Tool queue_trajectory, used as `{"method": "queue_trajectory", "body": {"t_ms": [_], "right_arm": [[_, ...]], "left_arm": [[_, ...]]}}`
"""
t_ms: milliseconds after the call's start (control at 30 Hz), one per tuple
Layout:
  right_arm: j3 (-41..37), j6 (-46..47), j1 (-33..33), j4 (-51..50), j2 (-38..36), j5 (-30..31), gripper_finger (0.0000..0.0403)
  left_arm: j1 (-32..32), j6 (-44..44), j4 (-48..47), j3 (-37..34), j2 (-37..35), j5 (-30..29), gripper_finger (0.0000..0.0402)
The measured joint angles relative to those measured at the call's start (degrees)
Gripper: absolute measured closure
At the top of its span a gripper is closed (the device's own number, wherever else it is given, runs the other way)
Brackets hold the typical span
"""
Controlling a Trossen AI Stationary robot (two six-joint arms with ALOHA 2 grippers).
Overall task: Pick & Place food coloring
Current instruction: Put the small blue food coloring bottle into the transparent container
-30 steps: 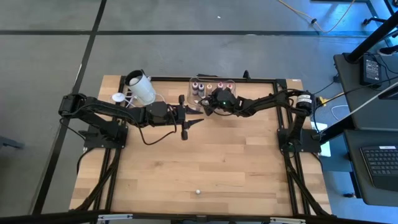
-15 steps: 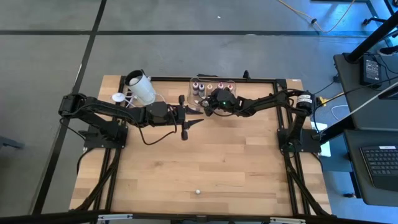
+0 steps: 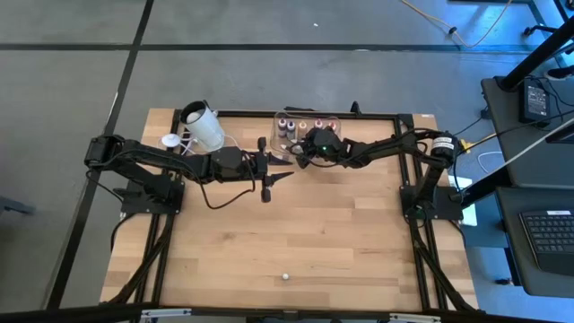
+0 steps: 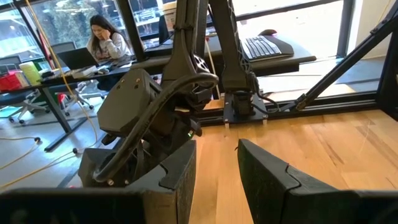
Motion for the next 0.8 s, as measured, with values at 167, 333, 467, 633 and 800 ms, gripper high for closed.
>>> {"method": "queue_trajectory", "body": {"t_ms": [167,333,467,633,800], "right_arm": [[0.07,0.26,0.02,-0.82,-0.04,-0.11,0.0310],[0.06,1.72,0.00,-1.14,-0.10,-0.05,0.0310],[0.06,1.63,0.00,-1.11,-0.10,-0.02,0.0310],[0.06,1.64,0.00,-0.92,-0.10,-0.02,0.0310],[0.06,1.58,0.00,-0.87,-0.10,0.00,0.0310]], "left_arm": [[0.00,0.00,-0.13,0.00,0.00,-0.01,0.0286],[0.00,-0.03,-0.11,0.00,0.00,-0.01,0.0286],[0.00,-0.03,-0.11,0.00,0.00,-0.01,0.0286],[0.00,-0.05,-0.11,0.00,0.00,-0.01,0.0286],[0.00,-0.05,-0.11,0.00,0.00,-0.01,0.0286]]}}
